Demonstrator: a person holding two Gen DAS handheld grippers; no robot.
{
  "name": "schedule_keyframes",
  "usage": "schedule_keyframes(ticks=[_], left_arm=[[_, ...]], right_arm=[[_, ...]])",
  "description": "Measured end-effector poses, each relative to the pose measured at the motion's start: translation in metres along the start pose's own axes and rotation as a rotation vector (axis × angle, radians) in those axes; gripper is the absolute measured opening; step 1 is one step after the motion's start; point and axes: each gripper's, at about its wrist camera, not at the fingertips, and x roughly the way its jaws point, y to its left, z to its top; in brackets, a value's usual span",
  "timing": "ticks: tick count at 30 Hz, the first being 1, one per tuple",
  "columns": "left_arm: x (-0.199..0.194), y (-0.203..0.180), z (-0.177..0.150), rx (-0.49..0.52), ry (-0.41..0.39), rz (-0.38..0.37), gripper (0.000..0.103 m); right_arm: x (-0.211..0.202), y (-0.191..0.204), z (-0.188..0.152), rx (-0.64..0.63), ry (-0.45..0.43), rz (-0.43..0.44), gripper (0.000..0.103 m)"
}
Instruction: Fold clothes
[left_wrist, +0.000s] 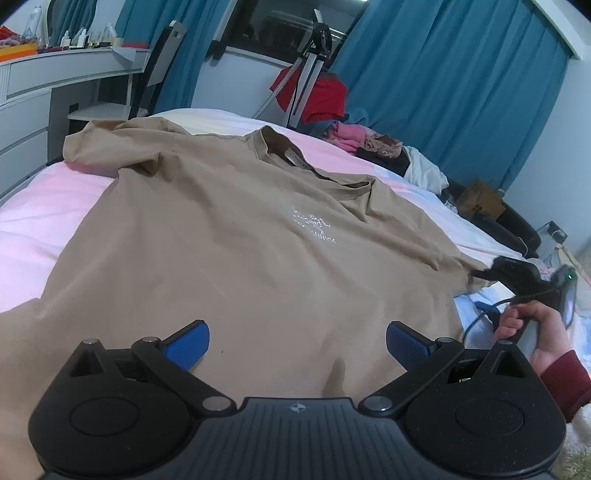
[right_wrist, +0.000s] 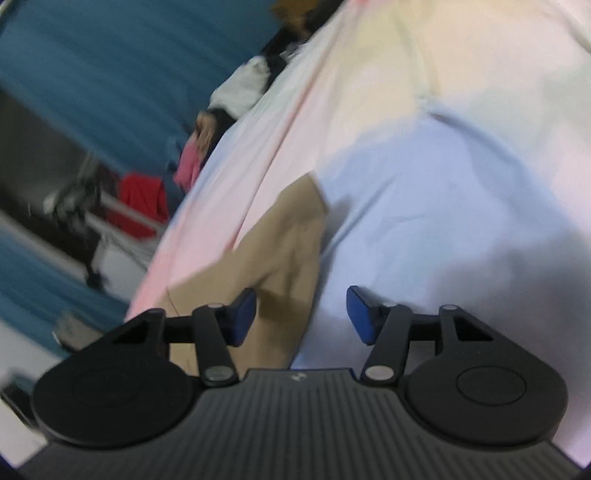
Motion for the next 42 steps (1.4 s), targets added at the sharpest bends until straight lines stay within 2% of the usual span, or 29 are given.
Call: schedule_keyframes(ticks=[3, 4, 5, 6, 10, 16, 22, 24, 25, 26, 27, 28, 29, 33, 37, 42], left_arm=[[0.004, 0.0, -0.001, -0.004, 0.01, -0.001, 0.103], [0.005, 0.0, -0.001, -0.006, 0.013, 0.002, 0.103], [0.007, 0.001, -0.001, -0.01, 0.018, 0.004, 0.103], [0.009, 0.002, -0.001, -0.017, 0.024, 0.003, 0.103], [0.015, 0.002, 0.001, -0.025, 0.034, -0.001, 0.103], [0.014, 0.004, 0.004, -0.037, 0.027, -0.014, 0.103], [0.001, 0.004, 0.006, -0.05, 0.005, -0.029, 0.103], [-0.003, 0.003, 0.007, -0.048, 0.0, -0.031, 0.103], [-0.004, 0.003, 0.007, -0.048, -0.002, -0.03, 0.103], [-0.005, 0.003, 0.006, -0.048, -0.005, -0.028, 0.103], [-0.006, 0.003, 0.006, -0.049, -0.007, -0.027, 0.103], [-0.007, 0.003, 0.006, -0.05, -0.008, -0.025, 0.103], [-0.007, 0.003, 0.006, -0.051, -0.008, -0.023, 0.103], [-0.008, 0.004, 0.005, -0.058, -0.008, -0.018, 0.103], [-0.001, 0.007, 0.007, -0.062, -0.005, -0.007, 0.103], [0.013, 0.012, 0.011, -0.059, -0.002, 0.001, 0.103]], right_arm=[[0.016, 0.007, 0.001, -0.078, -0.006, 0.034, 0.056], [0.02, 0.009, 0.0, -0.099, -0.009, 0.043, 0.046], [0.023, 0.009, 0.0, -0.107, -0.005, 0.045, 0.025], [0.024, 0.009, -0.001, -0.109, 0.001, 0.044, 0.017], [0.017, 0.013, 0.001, -0.074, 0.011, 0.028, 0.012], [-0.034, 0.03, 0.002, -0.035, 0.01, 0.022, 0.011], [-0.071, 0.02, 0.003, 0.063, -0.018, 0.092, 0.014], [-0.072, 0.011, -0.004, 0.082, 0.006, 0.086, 0.016], [-0.069, 0.006, -0.008, 0.1, 0.031, 0.079, 0.021], [-0.065, 0.001, -0.012, 0.125, 0.062, 0.075, 0.035], [-0.06, -0.004, -0.016, 0.154, 0.087, 0.085, 0.043], [-0.055, -0.009, -0.021, 0.185, 0.108, 0.101, 0.059], [-0.051, -0.012, -0.026, 0.212, 0.122, 0.117, 0.064], [-0.033, -0.013, -0.037, 0.237, 0.079, 0.17, 0.067], [-0.007, 0.003, -0.034, 0.146, -0.025, 0.163, 0.067], [0.022, 0.029, -0.023, -0.033, -0.123, 0.119, 0.068]])
